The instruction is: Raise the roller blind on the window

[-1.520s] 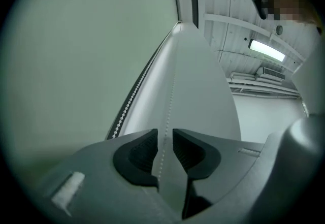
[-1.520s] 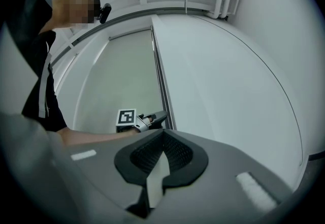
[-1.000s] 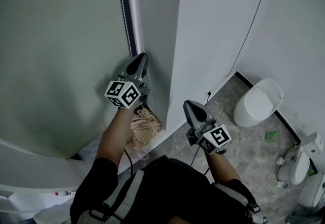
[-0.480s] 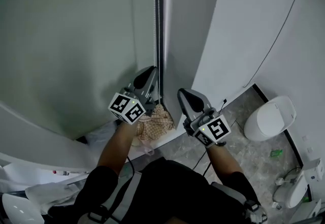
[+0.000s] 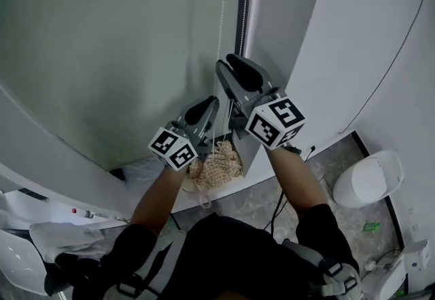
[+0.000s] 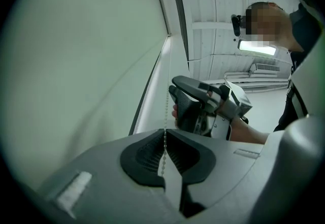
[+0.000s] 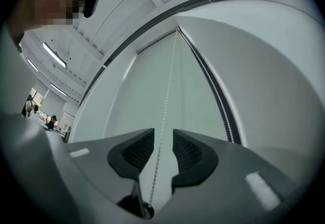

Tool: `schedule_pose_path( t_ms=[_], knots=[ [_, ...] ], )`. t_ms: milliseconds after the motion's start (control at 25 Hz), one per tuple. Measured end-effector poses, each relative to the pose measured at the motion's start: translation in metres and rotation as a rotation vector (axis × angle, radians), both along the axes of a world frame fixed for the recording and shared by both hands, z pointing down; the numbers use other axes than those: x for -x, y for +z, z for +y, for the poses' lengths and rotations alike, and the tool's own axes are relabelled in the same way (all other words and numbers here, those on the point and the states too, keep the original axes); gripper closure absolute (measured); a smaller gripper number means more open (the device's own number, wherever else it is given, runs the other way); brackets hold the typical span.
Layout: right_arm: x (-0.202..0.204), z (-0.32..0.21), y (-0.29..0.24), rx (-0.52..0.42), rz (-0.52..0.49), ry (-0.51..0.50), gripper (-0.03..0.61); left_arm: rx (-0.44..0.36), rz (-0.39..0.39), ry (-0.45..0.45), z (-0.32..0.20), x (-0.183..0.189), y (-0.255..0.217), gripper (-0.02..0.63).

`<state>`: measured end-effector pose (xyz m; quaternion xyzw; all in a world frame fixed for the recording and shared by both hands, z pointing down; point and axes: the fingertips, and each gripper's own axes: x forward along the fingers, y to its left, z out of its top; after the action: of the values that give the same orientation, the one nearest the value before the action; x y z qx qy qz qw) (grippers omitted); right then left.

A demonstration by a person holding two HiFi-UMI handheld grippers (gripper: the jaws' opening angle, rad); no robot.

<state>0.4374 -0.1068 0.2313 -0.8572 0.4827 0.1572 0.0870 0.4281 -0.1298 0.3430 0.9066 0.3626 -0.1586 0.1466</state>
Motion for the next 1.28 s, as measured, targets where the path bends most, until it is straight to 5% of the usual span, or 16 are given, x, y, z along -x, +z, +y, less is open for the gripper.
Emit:
schedule_pose_path(
  t_ms=[160,520,760,920,1080,1160,1280],
  knots=[
    [0.004,-0.008,-0.024,-0.086,-0.005,-0.085,0.478,0.000,-0.002,-0.002,0.005,0.005,0.001,0.598],
    [-0.001,0.007,-0.023,-0.160,-0.013,-0.087,0.562,-0.003,0.002,0.018,0.013,0.009,0.007,0.600],
    [0.015,0.013,0.019,-0.049,0.097,-0.016,0.565,-0.065,-0.072,0.026,0.027,0.010,0.049,0.599],
    [0.015,0.016,0.092,0.075,0.061,0.040,0.566,-0.090,-0.251,0.054,0.037,0.008,0.121,0.598],
    [0.022,0.022,0.173,0.194,-0.035,0.045,0.565,-0.199,-0.423,0.117,0.052,0.021,0.201,0.595],
    [0.022,0.028,0.193,0.206,-0.071,0.047,0.565,-0.221,-0.443,0.159,0.051,0.031,0.216,0.535],
    [0.018,0.039,0.191,0.174,-0.099,0.039,0.565,-0.186,-0.364,0.189,0.036,0.031,0.185,0.459]
  ],
)
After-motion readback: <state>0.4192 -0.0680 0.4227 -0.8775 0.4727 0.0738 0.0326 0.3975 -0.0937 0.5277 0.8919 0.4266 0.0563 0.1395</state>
